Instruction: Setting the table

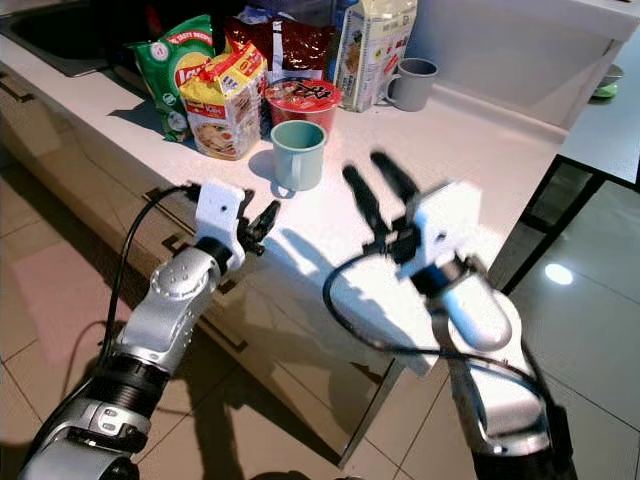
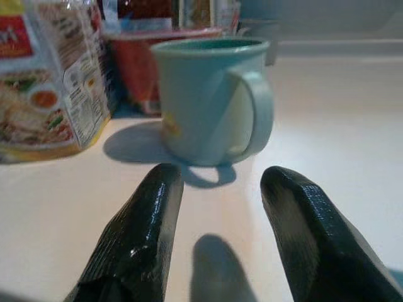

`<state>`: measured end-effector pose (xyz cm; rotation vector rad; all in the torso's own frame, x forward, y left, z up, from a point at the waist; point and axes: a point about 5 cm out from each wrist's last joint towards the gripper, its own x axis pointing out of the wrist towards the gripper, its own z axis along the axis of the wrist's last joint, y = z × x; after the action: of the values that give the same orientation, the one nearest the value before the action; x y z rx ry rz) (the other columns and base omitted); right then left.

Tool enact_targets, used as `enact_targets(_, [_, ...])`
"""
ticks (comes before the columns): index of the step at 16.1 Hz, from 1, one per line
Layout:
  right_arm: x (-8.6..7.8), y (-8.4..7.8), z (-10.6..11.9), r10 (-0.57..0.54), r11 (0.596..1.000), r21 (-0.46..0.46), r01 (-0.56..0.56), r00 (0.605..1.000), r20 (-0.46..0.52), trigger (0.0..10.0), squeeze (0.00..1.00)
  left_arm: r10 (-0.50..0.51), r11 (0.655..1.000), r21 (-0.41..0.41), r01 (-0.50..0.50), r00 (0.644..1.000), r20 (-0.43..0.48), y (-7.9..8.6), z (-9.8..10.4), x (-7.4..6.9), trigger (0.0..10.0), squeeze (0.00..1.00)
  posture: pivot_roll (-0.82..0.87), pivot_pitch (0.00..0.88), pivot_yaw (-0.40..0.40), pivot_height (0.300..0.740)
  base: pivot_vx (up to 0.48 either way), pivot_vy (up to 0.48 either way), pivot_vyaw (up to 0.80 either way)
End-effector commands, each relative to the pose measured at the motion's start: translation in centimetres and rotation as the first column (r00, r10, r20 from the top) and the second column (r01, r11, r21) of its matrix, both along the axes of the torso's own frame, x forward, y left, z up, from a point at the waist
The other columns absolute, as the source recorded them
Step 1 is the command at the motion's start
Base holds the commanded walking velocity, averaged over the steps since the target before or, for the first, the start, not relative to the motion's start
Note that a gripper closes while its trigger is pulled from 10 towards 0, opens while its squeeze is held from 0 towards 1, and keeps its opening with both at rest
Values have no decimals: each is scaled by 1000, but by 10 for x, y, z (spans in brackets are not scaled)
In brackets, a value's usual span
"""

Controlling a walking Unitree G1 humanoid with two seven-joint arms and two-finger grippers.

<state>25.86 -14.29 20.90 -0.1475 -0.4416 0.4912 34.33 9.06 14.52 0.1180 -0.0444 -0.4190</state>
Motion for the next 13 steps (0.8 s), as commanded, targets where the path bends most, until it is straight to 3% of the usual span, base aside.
enact_targets(1, [0,0,-1,-4,1000,-8,4,1000,5,10000,0,-19,1000,-3,19,1000,8,-4,6,1,10000,0,-32,0,-13,740,0,0,0])
enact_targets(3, [0,2,-3,-3,1000,-8,3,1000,-1,10000,0,-44,999,-5,44,999,4,-13,5,-1,10000,0,-31,0,-12,740,0,0,0])
enact_targets(4, [0,4,-5,3,1000,-8,-3,1000,-2,10000,0,-76,997,-7,76,997,8,-25,8,-1,10000,0,-26,0,-9,740,0,0,0])
enact_targets(9, [-1,8,-7,7,1000,-7,-7,1000,2,10000,0,-104,994,26,103,995,8,-30,9,5,10000,0,-36,0,3,740,0,0,0])
enact_targets(10, [-2,9,-8,5,1000,-8,-5,1000,1,10000,0,-91,996,25,91,996,15,-29,11,8,10000,655,-38,0,6,740,0,0,0])
enact_targets(11, [-2,9,-8,5,1000,-8,-5,1000,2,10000,0,-83,996,18,83,996,18,-29,11,9,10000,1000,-38,0,6,740,0,0,0])
enact_targets(13, [-3,10,-10,5,1000,-7,-5,1000,-1,10000,0,-88,996,29,87,996,27,-30,15,11,10000,1000,-42,0,9,740,0,0,0])
